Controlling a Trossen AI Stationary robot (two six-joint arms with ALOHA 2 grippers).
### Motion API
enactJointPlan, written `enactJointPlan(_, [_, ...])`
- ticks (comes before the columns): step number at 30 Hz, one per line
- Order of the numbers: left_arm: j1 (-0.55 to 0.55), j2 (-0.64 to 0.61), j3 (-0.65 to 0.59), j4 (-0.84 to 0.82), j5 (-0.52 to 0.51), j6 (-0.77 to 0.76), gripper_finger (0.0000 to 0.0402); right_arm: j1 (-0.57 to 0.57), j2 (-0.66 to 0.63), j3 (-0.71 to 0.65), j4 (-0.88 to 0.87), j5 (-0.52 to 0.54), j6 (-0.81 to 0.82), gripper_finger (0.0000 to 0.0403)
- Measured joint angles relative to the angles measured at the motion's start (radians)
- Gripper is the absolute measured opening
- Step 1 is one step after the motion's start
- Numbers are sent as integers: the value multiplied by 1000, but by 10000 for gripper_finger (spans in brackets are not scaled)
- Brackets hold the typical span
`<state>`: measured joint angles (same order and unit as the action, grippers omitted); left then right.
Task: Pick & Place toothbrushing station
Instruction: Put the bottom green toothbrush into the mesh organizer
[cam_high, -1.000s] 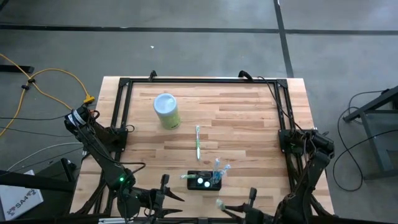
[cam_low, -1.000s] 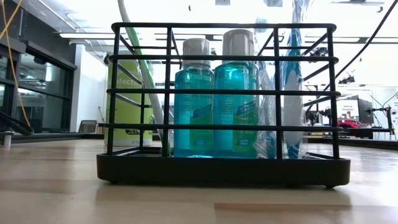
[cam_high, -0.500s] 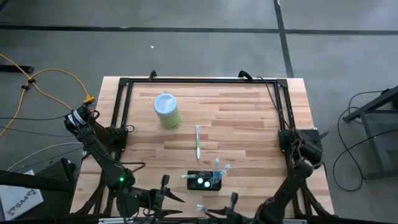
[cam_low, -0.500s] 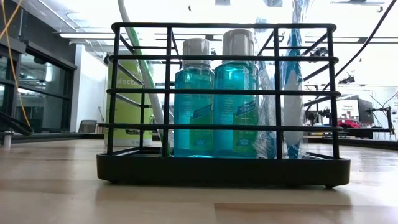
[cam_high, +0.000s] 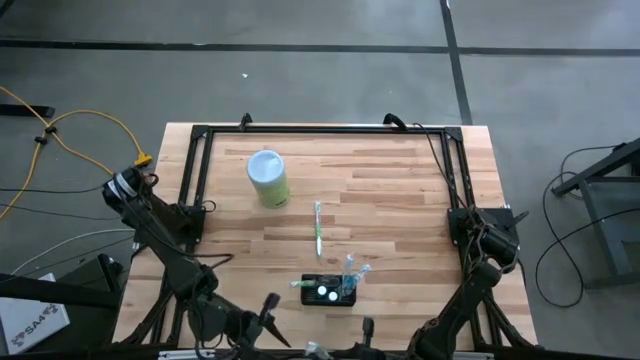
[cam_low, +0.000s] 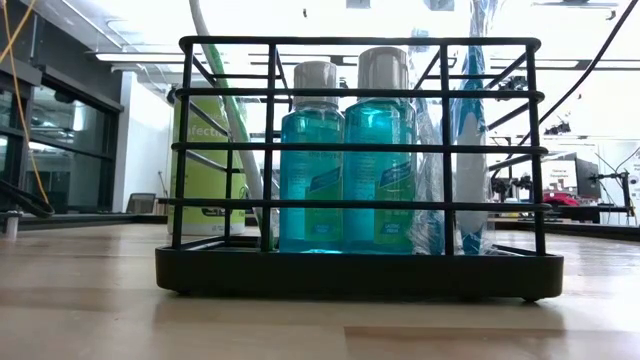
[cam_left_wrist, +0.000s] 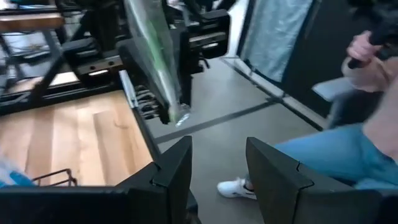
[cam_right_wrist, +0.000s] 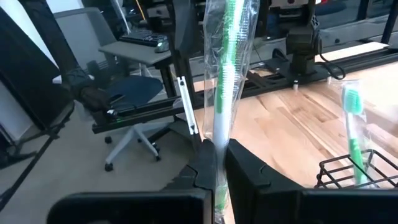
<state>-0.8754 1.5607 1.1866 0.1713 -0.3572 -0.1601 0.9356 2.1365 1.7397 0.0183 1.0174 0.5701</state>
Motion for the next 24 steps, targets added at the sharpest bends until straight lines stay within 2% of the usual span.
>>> enactJointPlan(4, [28,-32,0,-39,56,15,146,-1,0,0,-1,0,1,10])
enactJointPlan(12, [104,-88,0,-86,72,93,146,-14,0,0,-3,-15,0,10])
enactJointPlan(19, [186,-93,0,-105,229,99,146,-59,0,0,-22,-77,-12,10])
enactJointPlan(24, [200,-97,0,-142,221,160,146,-80,-1,0,-22,-74,-42,10])
